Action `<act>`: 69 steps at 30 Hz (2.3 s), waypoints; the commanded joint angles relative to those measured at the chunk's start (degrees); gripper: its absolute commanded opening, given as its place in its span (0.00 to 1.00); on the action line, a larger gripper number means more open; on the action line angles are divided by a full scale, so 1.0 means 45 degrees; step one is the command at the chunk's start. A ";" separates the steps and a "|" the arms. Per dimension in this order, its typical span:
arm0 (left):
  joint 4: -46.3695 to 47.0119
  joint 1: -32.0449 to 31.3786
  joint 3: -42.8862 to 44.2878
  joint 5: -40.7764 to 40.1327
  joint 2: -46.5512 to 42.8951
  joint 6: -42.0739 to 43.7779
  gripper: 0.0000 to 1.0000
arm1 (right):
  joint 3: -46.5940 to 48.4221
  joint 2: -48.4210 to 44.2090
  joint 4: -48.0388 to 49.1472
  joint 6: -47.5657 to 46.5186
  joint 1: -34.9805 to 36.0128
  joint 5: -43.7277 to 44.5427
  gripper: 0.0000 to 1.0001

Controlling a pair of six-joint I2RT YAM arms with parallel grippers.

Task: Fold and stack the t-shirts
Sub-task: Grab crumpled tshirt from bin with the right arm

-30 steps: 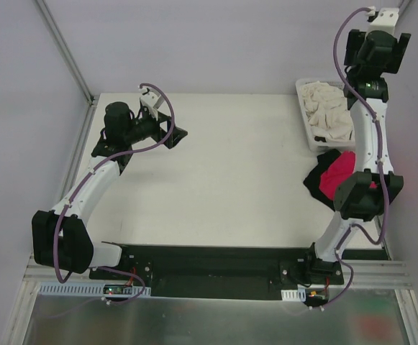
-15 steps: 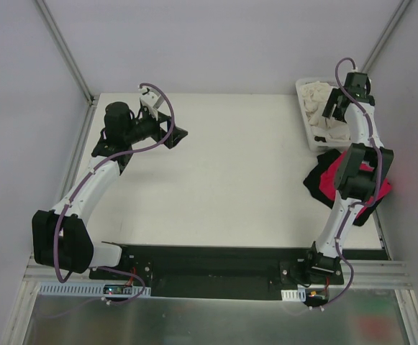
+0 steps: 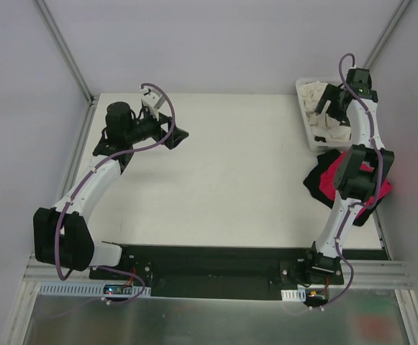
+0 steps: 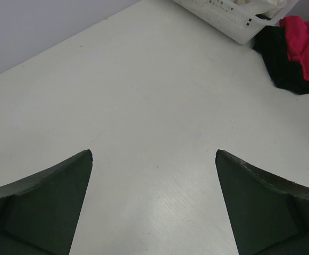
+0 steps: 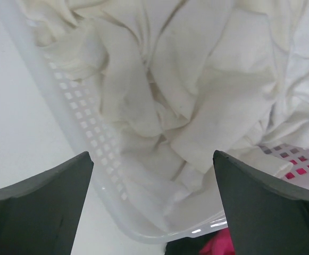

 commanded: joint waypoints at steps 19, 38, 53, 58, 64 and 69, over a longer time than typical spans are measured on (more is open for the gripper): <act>0.0431 0.0088 0.0035 0.0332 -0.0239 0.0116 0.99 | -0.0639 0.0370 0.1197 0.1507 -0.0889 -0.5326 0.99; 0.0275 0.0107 0.0464 0.0780 0.0404 -0.0099 0.99 | 0.0300 0.1677 0.1841 0.2483 -0.1866 -0.5774 0.91; 0.0236 0.0107 0.0835 0.1445 0.1069 -0.0177 0.99 | -0.5069 -0.0820 0.9102 -0.0462 -0.0481 -0.3627 0.81; 0.0236 0.0107 0.0796 0.1386 0.1049 -0.0177 0.99 | -0.4743 -0.0433 0.9541 -0.0349 -0.0479 -0.5011 0.57; 0.0236 0.0107 0.0835 0.1445 0.1108 -0.0158 0.99 | -0.4425 0.0019 0.9125 0.0237 -0.0577 -0.4975 0.01; 0.0255 0.0107 0.0874 0.1464 0.1205 -0.0525 0.99 | -0.4525 -0.0274 0.9263 0.0510 -0.0655 -0.4993 0.01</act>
